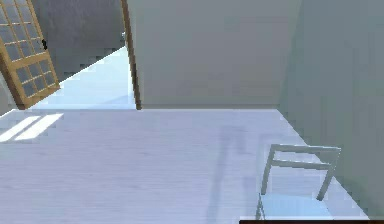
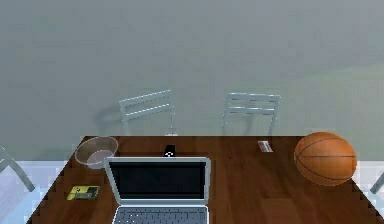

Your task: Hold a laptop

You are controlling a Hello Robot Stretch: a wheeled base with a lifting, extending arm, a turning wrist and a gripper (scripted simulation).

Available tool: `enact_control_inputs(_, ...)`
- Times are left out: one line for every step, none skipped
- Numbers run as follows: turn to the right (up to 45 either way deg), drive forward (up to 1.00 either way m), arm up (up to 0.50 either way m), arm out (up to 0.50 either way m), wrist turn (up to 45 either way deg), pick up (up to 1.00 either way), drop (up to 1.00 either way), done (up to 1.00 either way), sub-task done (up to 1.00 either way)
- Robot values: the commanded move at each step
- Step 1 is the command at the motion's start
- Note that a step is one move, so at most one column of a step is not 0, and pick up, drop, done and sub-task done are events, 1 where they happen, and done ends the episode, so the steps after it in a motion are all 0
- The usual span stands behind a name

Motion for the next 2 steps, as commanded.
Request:
enact_control_inputs(0.0, 0.00, 0.50, 0.00, 0.0, 0.00, 0.00, 0.00, 0.00)
enact_control_inputs(0.0, 0.00, 0.22, 0.00, 0.0, 0.00, 0.00, 0.00, 0.00)
